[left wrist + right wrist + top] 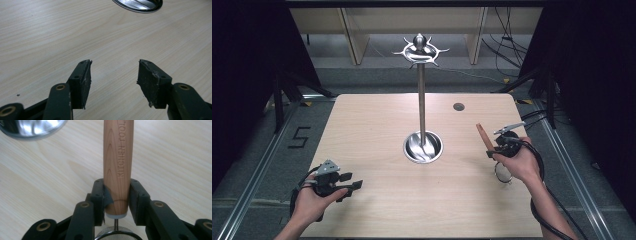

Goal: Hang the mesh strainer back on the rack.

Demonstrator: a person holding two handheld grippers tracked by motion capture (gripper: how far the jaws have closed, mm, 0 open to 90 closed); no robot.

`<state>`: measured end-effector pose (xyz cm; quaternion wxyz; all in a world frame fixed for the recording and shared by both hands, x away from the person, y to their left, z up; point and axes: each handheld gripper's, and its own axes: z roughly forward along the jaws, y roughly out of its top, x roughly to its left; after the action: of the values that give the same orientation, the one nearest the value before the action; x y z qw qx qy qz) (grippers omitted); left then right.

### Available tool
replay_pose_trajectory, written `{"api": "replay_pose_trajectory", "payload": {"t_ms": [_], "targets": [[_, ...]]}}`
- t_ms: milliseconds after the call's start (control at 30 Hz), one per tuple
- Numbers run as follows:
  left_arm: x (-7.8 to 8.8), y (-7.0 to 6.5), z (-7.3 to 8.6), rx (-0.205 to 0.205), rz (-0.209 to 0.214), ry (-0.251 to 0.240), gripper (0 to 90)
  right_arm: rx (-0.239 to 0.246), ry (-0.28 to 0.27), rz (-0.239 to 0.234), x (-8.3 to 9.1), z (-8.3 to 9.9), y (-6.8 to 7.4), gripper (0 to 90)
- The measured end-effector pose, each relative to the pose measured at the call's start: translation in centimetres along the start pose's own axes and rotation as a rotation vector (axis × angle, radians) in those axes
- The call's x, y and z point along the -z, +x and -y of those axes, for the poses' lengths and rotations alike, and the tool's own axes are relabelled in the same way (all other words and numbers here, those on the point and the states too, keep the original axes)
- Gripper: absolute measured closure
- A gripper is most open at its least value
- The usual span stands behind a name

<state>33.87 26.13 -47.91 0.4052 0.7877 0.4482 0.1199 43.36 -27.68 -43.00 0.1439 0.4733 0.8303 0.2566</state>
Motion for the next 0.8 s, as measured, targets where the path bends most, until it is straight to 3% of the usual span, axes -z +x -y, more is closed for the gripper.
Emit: {"api": "replay_pose_trajectory", "payload": {"t_ms": [67, 100, 133, 167, 233, 300, 400, 467, 533, 567, 700, 767, 800], "targets": [[0.0, 0.0, 0.0, -0.002, -0.004, -0.006, 43.2, -0.020, -0.055, 0.007, 0.3, 0.6, 0.4, 69.3], [0.0, 0.0, 0.0, -0.002, -0.005, -0.006, 43.1, -0.020, -0.045, 0.001, 0.7, 0.8, 0.5, 69.3], [0.0, -0.1, -0.1, -0.002, -0.003, -0.003, 43.1, -0.016, -0.082, 0.011, 0.7, 1.1, 0.6, 69.3], [0.0, -0.1, -0.1, 0.001, -0.001, -0.011, 43.1, 0.018, -0.089, 0.008, 1.0, 1.2, 0.5, 69.3], [0.0, -0.1, -0.1, 0.002, 0.001, -0.011, 43.1, 0.001, -0.106, 0.001, 1.5, 1.5, 0.9, 69.3], [-0.1, -0.1, -0.1, 0.001, -0.004, -0.012, 43.1, 0.025, -0.153, 0.011, 1.6, 1.8, 1.0, 69.3], [0.0, -0.1, -0.2, -0.007, -0.002, -0.010, 43.1, -0.022, -0.181, -0.009, 2.3, 2.1, 1.6, 69.3], [0.1, -0.1, -0.2, -0.007, -0.002, -0.009, 43.1, 0.036, -0.237, 0.018, 2.2, 2.3, 1.5, 69.3], [0.1, -0.1, -0.2, 0.008, 0.000, -0.028, 43.1, 0.008, -0.256, 0.010, 2.3, 2.6, 1.8, 69.2], [0.1, -0.2, -0.2, 0.019, -0.004, -0.038, 43.1, 0.017, -0.282, 0.015, 2.2, 2.7, 1.9, 69.3], [0.4, 0.1, -0.2, 0.004, -0.002, -0.020, 43.1, -0.011, -0.339, -0.017, 2.3, 2.8, 2.3, 69.2], [0.3, 0.0, -0.2, 0.017, 0.001, -0.039, 43.1, -0.023, -0.374, -0.041, 2.4, 2.6, 2.6, 69.3], [0.2, 0.0, -0.2, 0.018, -0.002, -0.045, 43.1, -0.062, -0.366, -0.049, 2.6, 2.6, 3.0, 69.2]]}}
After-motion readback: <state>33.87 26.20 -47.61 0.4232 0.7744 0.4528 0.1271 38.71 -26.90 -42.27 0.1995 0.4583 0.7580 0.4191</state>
